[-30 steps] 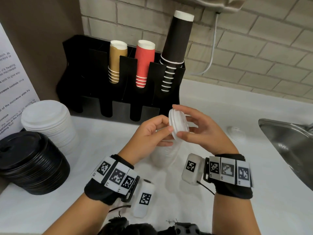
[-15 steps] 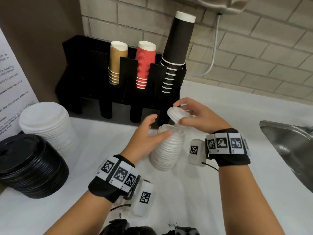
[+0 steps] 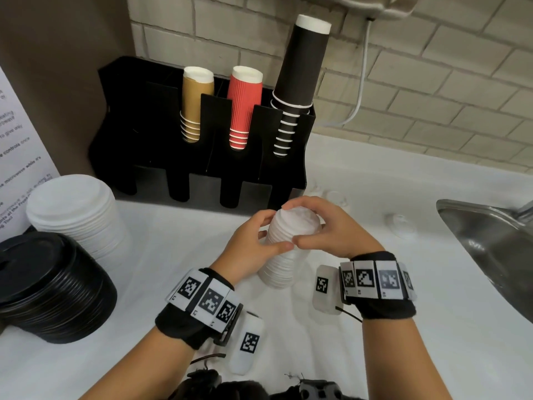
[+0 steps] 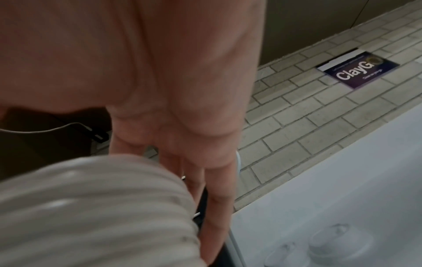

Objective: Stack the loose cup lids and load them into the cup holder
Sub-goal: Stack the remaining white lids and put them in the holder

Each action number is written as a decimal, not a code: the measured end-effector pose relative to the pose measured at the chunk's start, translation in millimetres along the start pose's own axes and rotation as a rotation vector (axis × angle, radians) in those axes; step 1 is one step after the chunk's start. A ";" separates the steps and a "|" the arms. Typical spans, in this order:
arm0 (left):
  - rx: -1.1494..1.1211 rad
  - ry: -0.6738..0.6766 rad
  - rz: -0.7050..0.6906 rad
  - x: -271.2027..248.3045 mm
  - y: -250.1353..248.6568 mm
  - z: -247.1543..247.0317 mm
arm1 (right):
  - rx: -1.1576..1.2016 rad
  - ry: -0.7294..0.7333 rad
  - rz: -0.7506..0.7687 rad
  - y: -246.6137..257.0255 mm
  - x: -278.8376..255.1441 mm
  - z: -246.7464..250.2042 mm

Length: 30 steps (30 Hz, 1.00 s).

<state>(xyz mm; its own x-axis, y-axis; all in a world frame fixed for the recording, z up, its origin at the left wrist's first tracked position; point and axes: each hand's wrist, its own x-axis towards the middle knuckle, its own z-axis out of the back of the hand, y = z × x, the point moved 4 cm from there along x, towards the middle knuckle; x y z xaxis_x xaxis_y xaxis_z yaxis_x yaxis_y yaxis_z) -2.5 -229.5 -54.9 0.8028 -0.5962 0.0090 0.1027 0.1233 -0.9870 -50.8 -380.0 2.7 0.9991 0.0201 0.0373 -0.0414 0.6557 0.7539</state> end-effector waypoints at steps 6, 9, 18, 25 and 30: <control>-0.032 0.053 -0.006 -2.7 3.3 1.6 | 0.021 -0.084 -0.023 1.4 -9.6 -4.1; -0.046 0.057 -0.017 -4.6 3.4 1.9 | -0.012 -0.098 -0.045 1.6 -12.7 -7.2; 0.003 0.138 -0.038 -6.7 -0.2 4.4 | -0.021 -0.151 -0.019 6.4 -19.0 -9.3; 0.076 0.177 -0.122 -12.6 -19.9 -1.3 | 0.041 -0.048 -0.051 -3.1 -22.1 -8.0; 0.058 0.112 -0.074 -12.8 -21.8 -1.4 | 0.405 -0.277 -0.201 -46.0 -5.3 26.4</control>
<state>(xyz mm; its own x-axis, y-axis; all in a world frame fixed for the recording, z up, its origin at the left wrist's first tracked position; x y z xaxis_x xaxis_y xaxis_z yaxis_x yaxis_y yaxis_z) -15.8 -225.7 -33.7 0.7214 -0.6899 0.0602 0.1955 0.1195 -0.9734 -54.5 -430.2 -14.9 0.9501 -0.3120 -0.0037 0.0959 0.2808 0.9550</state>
